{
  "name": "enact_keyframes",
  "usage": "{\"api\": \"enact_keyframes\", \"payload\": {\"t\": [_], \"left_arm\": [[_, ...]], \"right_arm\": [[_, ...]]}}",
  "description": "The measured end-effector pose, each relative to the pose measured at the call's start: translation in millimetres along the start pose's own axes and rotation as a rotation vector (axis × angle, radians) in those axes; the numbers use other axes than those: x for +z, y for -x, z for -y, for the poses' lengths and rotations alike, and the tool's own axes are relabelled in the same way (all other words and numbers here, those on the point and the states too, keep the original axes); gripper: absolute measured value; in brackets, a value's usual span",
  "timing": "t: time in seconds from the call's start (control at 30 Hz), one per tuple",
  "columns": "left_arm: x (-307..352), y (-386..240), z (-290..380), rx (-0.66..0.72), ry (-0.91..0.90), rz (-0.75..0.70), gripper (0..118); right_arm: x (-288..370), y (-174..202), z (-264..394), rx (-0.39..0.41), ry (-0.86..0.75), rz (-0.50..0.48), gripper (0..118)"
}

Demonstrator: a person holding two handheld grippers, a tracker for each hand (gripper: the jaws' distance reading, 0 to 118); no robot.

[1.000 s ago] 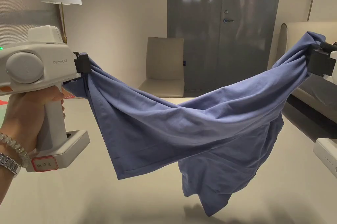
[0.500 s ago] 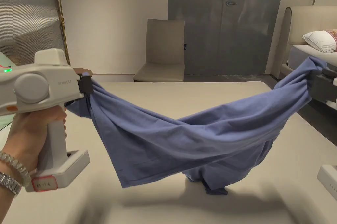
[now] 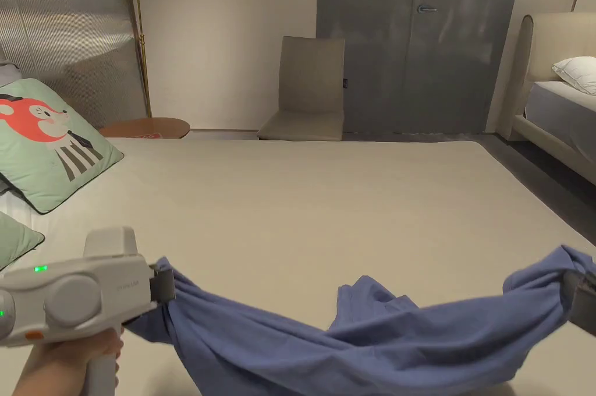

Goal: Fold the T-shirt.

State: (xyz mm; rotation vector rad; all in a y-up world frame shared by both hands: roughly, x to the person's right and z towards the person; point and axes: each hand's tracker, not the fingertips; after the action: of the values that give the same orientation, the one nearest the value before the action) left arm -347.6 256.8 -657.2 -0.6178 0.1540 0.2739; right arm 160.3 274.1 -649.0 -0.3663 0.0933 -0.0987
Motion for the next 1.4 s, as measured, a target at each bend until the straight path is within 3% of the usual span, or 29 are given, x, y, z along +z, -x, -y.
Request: {"api": "enact_keyframes", "payload": {"t": [0.23, 0.57, 0.7, 0.9, 0.93, 0.97, 1.0, 1.03, 1.07, 1.1, 1.27, 1.4], "left_arm": [[7, 20, 76, 0.033, 0.132, -0.015, 4], [-14, 54, 156, 0.091, 0.284, -0.100, 4], [-21, 61, 173, 0.118, 0.313, -0.108, 4], [-22, 61, 177, 0.109, 0.301, -0.108, 5], [-21, 61, 177, 0.111, 0.290, -0.103, 8], [-17, 62, 177, 0.114, 0.261, -0.104, 18], [-11, 63, 174, 0.124, 0.228, -0.114, 48], [-4, 65, 171, 0.136, 0.192, -0.115, 75], [8, 64, 166, 0.142, 0.133, -0.110, 99], [20, 61, 161, 0.137, 0.072, -0.106, 112], [78, 43, 120, 0.057, -0.181, -0.172, 110], [119, 29, 96, 0.067, -0.333, -0.167, 107]], "right_arm": [[31, -14, 69, -0.052, 0.180, 0.047, 9], [26, -39, 158, -0.077, 0.456, 0.183, 9], [22, -43, 175, -0.107, 0.510, 0.209, 9], [21, -47, 181, -0.090, 0.496, 0.215, 12], [22, -48, 179, -0.088, 0.486, 0.217, 20], [26, -48, 176, -0.072, 0.466, 0.222, 37], [30, -47, 172, -0.044, 0.437, 0.240, 65], [35, -46, 166, -0.028, 0.391, 0.238, 80], [36, -50, 163, -0.019, 0.331, 0.227, 91], [42, -47, 153, -0.013, 0.267, 0.214, 95], [60, -6, 92, 0.068, -0.035, 0.191, 95], [55, 22, 62, 0.081, -0.211, 0.119, 95]]}}
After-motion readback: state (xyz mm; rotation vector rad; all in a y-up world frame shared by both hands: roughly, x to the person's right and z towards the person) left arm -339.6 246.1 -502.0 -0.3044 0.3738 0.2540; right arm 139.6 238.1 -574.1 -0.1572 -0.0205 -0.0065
